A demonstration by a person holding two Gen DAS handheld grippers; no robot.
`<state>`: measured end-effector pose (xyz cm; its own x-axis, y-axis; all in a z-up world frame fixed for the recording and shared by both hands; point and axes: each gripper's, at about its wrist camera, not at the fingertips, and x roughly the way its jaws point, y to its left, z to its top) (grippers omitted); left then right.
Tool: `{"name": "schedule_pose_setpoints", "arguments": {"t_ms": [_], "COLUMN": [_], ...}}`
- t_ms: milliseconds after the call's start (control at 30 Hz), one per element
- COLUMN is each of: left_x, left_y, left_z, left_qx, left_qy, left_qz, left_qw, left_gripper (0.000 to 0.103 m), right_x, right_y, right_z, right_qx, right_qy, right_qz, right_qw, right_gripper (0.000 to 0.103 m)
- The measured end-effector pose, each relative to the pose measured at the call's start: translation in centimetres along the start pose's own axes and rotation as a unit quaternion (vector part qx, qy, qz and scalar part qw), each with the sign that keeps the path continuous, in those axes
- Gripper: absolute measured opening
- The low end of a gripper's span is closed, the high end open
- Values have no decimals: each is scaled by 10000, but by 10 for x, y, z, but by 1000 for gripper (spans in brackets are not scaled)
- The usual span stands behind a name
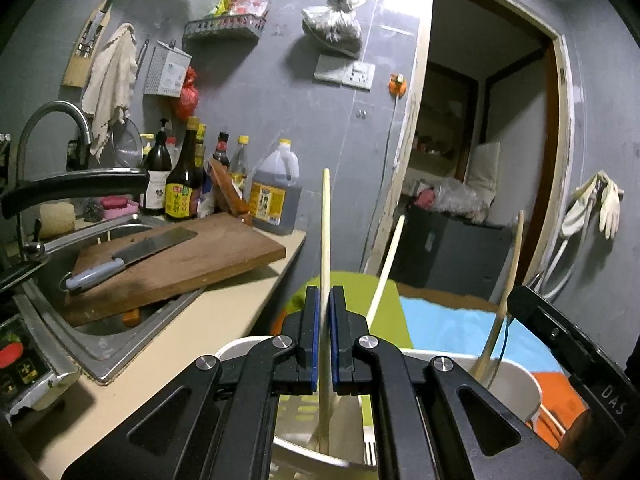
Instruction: Organize utensils
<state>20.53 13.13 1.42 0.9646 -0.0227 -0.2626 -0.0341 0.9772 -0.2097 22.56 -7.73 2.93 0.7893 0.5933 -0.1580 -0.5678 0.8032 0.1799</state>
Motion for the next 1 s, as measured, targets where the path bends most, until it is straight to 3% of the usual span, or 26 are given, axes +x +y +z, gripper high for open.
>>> {"name": "schedule_pose_setpoints", "arguments": {"t_ms": [267, 600, 700, 767, 833, 933, 1000], "left_x": [-1, -13, -19, -25, -32, -42, -47], "left_y": [7, 9, 8, 6, 1, -10, -19], "left_z": [-2, 2, 4, 6, 9, 13, 15], "left_qx": [3, -107, -131, -158, -154, -72, -22], "left_qy": [311, 267, 191, 110, 13, -90, -141], "left_qz": [-223, -392, -414, -478, -545, -706, -825], "left_qw": [9993, 9988, 9989, 9987, 9984, 9974, 9965], "left_gripper": [3, 7, 13, 24, 32, 36, 47], "right_x": [-1, -13, -18, -25, -33, -48, -61], "right_y": [-2, -6, -9, -11, -14, -20, -24], "right_z": [-4, 0, 5, 8, 13, 19, 24], "right_qx": [30, 64, 76, 52, 47, 32, 24], "right_qy": [161, 43, -8, -67, -150, -292, -375], "right_qz": [-8, -44, -84, -133, -182, -319, -441], "right_qw": [9999, 10000, 9999, 9999, 9997, 9991, 9983], "right_gripper": [40, 53, 56, 66, 71, 78, 83]}}
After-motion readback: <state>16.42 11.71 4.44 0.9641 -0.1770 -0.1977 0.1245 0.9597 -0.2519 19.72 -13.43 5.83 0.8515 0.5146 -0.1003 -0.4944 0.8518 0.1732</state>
